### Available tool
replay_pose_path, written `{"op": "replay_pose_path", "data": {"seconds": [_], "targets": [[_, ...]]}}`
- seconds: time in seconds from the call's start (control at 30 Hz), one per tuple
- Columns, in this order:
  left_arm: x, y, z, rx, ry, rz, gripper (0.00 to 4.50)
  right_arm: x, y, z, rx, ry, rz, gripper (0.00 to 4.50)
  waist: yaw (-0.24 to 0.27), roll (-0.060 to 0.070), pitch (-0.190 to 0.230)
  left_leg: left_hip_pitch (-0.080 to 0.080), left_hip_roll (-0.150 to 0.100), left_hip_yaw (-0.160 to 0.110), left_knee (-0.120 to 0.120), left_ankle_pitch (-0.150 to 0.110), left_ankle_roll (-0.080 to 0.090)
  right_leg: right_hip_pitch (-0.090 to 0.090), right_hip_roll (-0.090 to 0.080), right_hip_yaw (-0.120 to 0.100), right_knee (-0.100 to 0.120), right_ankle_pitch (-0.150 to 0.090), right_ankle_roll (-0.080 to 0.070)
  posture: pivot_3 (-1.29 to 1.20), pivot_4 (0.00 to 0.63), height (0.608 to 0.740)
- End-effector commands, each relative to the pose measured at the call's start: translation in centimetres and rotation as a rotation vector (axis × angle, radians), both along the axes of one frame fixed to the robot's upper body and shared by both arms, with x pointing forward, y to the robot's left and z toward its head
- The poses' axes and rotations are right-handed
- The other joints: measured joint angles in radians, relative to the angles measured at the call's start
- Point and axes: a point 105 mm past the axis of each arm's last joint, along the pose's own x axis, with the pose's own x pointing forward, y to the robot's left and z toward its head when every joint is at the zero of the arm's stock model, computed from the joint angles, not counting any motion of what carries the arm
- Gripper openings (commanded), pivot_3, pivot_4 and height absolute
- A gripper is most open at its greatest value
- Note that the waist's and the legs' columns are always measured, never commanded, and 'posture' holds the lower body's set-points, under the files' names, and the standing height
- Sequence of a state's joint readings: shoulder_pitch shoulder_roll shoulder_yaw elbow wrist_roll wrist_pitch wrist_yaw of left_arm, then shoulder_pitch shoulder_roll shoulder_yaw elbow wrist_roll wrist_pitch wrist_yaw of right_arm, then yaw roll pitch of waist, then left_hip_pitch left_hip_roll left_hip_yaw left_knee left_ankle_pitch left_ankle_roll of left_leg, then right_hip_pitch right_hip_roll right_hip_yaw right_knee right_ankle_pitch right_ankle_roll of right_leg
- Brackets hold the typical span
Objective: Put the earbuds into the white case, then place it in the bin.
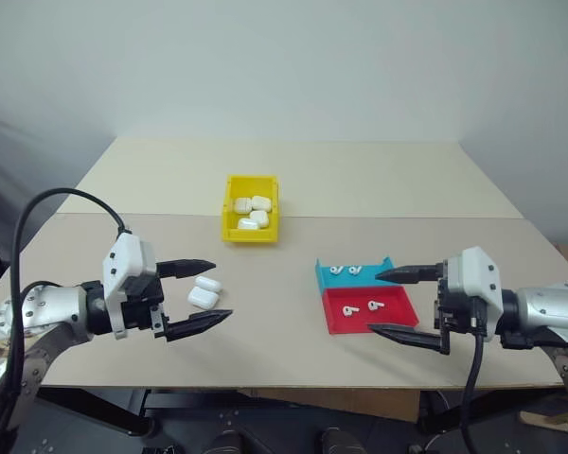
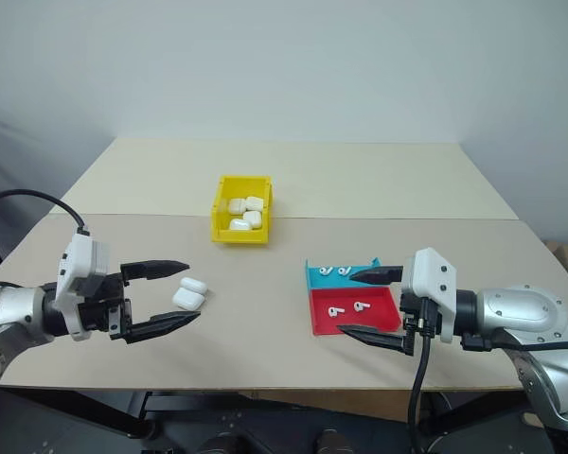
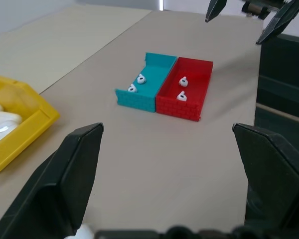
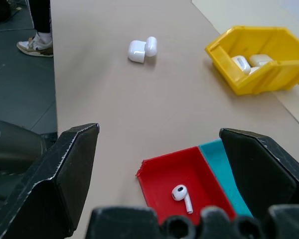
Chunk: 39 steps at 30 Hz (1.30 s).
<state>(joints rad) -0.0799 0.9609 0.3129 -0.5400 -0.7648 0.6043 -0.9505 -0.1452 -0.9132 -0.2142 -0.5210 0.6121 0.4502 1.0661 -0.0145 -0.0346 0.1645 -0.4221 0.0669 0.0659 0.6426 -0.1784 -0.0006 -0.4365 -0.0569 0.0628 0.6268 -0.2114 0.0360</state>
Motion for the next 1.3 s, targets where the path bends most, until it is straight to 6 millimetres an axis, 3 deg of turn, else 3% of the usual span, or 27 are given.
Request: {"op": "replay_pose_path", "data": {"seconds": [0.03,0.17,0.4,0.63,0.73,0.87,1.3], "targets": [[0.1,0.4,-0.5,0.137,0.094,0.03,4.5,-0.1,0.2,0.6,-0.022,-0.023,-0.004,4.49,0.0,0.0,0.0,0.0,0.0,0.0,0.0,0.0,0.0,0.0,0.0,0.0,0.0,0.0,0.0,0.0,0.15,0.74],[0.7,1.3,-1.5,0.293,0.219,0.099,4.5,-0.3,0.2,0.7,-0.043,0.007,-0.022,4.49,0.003,0.0,0.0,0.0,0.0,0.0,0.0,0.0,0.0,-0.001,0.0,0.0,0.0,0.0,0.0,0.0,0.15,0.74],[3.5,2.4,-2.2,0.43,0.236,0.236,4.5,-0.7,0.7,0.5,-0.039,-0.009,-0.027,4.49,0.001,0.0,0.0,-0.001,0.0,0.001,0.0,0.0,0.0,-0.001,0.0,0.0,0.0,0.0,0.0,0.0,0.15,0.74],[7.5,4.7,-2.6,0.501,0.357,0.509,4.5,-1.3,1.4,0.5,0.008,-0.017,-0.028,4.49,0.004,-0.001,0.001,-0.001,0.0,0.0,0.0,0.0,0.0,-0.001,0.001,0.0,0.001,0.0,0.0,0.0,0.15,0.74],[8.5,3.8,-2.7,0.475,0.461,0.555,4.5,-1.4,1.6,0.1,0.006,-0.015,-0.032,4.49,0.007,-0.001,0.001,-0.002,-0.001,-0.001,0.001,0.0,0.0,0.0,0.001,0.0,0.001,0.0,0.0,0.0,0.15,0.74],[7.9,2.4,-2.8,0.478,0.55,0.515,4.5,-1.6,1.9,0.0,0.016,-0.018,-0.031,4.49,0.0,-0.001,0.001,-0.003,-0.001,-0.002,0.001,0.0,0.0,-0.001,0.001,0.001,0.001,-0.001,0.001,0.0,0.15,0.74],[9.2,1.4,-5.5,0.551,0.7,0.624,4.5,-1.4,2.1,-0.1,0.023,-0.028,-0.038,4.49,0.002,-0.002,0.001,-0.002,-0.002,-0.004,0.001,0.0,0.001,-0.001,0.002,0.001,0.004,-0.001,0.001,0.0,0.15,0.74]]}}
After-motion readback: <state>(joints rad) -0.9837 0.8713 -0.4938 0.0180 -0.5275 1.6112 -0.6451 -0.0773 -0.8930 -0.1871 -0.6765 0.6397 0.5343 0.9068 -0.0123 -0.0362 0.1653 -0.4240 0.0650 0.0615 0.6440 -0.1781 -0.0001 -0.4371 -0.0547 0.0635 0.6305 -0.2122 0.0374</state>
